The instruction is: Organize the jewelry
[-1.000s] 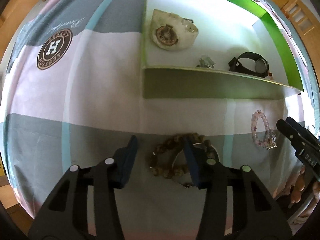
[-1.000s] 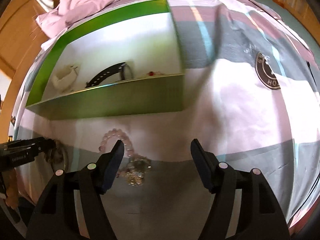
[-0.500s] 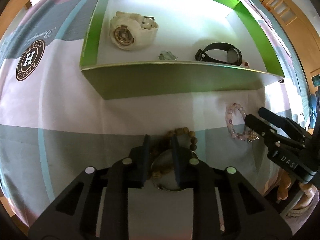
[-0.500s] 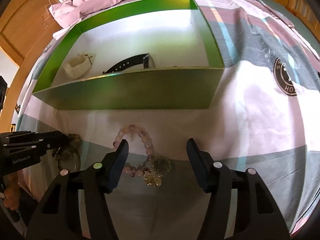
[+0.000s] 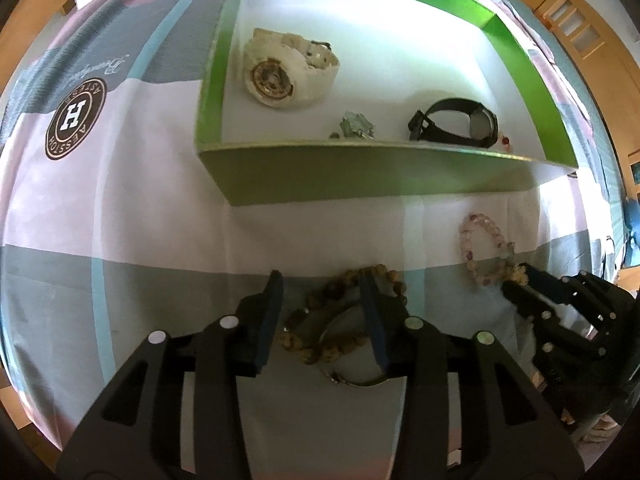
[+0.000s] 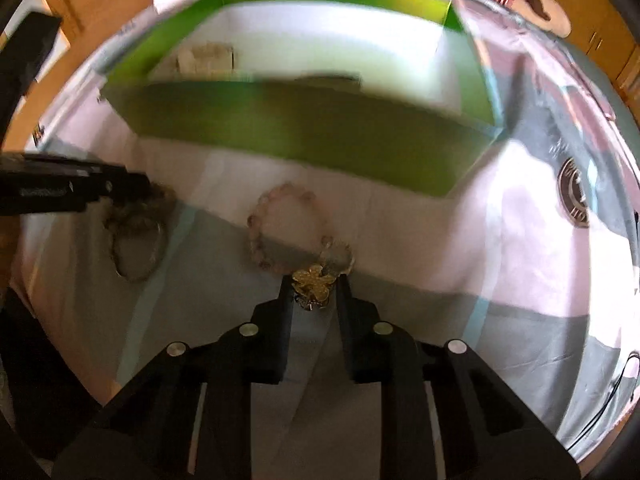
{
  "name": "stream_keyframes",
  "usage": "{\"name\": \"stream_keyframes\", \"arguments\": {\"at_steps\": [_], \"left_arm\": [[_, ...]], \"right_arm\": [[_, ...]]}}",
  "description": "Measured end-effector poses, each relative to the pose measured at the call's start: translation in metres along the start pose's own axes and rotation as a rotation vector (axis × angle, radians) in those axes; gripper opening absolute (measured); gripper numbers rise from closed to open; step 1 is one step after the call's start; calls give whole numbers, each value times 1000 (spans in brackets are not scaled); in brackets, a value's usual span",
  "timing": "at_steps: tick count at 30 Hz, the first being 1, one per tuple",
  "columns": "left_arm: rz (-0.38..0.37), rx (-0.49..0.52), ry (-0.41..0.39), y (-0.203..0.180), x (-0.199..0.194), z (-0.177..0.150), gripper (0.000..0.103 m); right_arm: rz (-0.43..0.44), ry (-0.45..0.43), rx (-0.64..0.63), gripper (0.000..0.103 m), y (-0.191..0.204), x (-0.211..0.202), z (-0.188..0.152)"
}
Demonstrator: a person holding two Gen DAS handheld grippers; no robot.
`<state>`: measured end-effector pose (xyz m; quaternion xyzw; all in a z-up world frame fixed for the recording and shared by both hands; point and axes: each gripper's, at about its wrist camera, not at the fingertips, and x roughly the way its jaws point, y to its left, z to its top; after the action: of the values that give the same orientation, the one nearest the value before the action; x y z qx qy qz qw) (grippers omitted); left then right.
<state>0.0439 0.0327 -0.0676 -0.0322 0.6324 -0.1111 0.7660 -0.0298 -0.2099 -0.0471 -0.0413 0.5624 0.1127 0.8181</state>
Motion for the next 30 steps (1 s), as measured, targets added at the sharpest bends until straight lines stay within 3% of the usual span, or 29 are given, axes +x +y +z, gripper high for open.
{"name": "stream_keyframes", "arguments": {"at_steps": [5, 9, 11, 16, 19, 23, 25, 27, 29, 30], "left_arm": [[-27, -11, -8, 12, -16, -7, 45], [-76, 58, 10, -4, -24, -12, 55], [-66, 91, 19, -8, -23, -14, 63], [-7, 111, 106, -10, -5, -25, 66], [18, 120, 136, -12, 1, -29, 67], [50, 162, 117, -20, 2, -32, 69], [55, 168, 101, -22, 2, -31, 60], [58, 143, 79, -17, 1, -27, 48], [18, 93, 57, -7, -2, -21, 48], [-5, 61, 51, -1, -3, -17, 53]], "right_arm": [[13, -65, 125, 22, -26, -15, 2], [24, -49, 208, 22, -42, -15, 1], [14, -34, 214, 22, -44, -11, -1], [13, -18, 202, 22, -39, -10, -1], [14, -12, 195, 22, -33, -1, 3], [15, -4, 181, 22, -31, 2, -1], [13, -2, 181, 22, -31, 3, -2], [12, -1, 183, 22, -30, 3, -4], [11, 1, 183, 22, -30, 4, -4], [11, 2, 182, 22, -31, 4, -5]]}}
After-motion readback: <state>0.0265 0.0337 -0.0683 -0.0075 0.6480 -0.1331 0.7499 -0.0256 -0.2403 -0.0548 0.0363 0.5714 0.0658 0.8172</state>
